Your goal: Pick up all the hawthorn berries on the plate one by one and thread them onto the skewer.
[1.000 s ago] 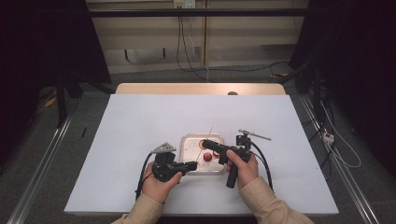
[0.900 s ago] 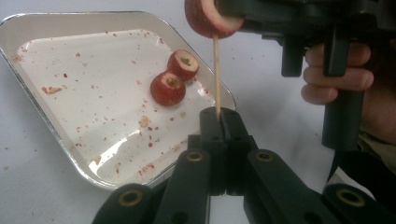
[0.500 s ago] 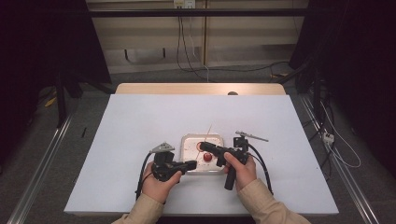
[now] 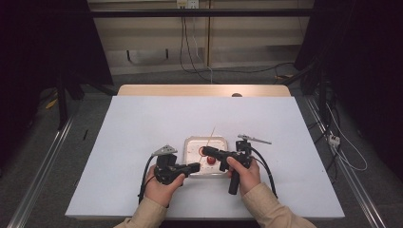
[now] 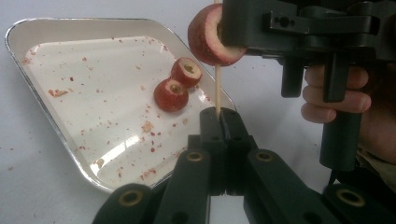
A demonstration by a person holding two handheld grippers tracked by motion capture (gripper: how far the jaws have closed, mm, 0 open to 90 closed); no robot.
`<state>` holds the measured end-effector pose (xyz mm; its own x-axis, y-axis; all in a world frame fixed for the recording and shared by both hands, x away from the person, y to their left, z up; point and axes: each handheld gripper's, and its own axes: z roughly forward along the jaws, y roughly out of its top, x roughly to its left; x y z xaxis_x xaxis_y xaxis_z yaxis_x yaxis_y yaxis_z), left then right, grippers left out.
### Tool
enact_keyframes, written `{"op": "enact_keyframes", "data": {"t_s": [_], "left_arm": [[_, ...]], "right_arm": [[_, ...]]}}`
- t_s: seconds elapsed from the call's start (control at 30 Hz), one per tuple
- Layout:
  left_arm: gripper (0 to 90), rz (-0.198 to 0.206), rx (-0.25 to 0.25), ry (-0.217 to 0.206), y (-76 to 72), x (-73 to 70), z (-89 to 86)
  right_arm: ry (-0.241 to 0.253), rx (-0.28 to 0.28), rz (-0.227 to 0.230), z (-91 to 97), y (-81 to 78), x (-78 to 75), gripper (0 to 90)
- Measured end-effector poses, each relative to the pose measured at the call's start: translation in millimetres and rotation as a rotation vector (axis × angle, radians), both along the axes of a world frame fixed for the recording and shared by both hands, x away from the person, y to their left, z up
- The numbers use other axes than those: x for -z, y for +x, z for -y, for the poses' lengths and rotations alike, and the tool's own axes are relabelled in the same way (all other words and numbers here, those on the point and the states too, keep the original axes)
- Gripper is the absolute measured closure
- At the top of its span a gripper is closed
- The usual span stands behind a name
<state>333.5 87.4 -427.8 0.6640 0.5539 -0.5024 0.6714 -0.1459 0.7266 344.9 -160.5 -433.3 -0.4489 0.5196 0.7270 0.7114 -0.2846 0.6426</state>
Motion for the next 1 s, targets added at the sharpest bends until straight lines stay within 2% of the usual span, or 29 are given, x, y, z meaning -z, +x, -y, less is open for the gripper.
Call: {"op": "enact_keyframes", "data": {"t_s": [0.53, 0.63, 0.7, 0.73, 0.83, 0.9, 1.0], "left_arm": [[89.8, -0.008, -0.003, -0.007, 1.7, 0.8, -1.2], [89.8, -0.007, -0.010, -0.010, 2.1, 1.4, -1.9], [89.8, -0.008, -0.015, -0.009, 2.9, 1.5, -4.0], [89.8, -0.012, -0.022, -0.014, 3.3, 1.7, -5.0], [89.8, -0.011, -0.024, -0.008, 4.9, 1.6, -9.2], [89.8, -0.006, -0.035, -0.011, 5.1, 1.4, -11.1], [89.8, -0.004, -0.038, -0.006, 5.1, 0.7, -13.8]], "right_arm": [[-0.016, -0.014, 0.015, -3.2, -0.4, 1.1, 73.4], [-0.034, -0.015, 0.023, -2.9, -0.2, 1.4, 66.5], [-0.044, -0.003, 0.030, -1.6, 0.1, 1.2, 55.1], [-0.053, 0.002, 0.034, -0.4, 0.1, 0.8, 54.6], [-0.061, 0.004, 0.067, 3.3, 0.1, -1.6, 45.7], [-0.095, 0.014, 0.086, 6.3, 0.5, -3.4, 36.8], [-0.136, 0.025, 0.100, 12.8, 3.1, -3.4, 29.7]]}}
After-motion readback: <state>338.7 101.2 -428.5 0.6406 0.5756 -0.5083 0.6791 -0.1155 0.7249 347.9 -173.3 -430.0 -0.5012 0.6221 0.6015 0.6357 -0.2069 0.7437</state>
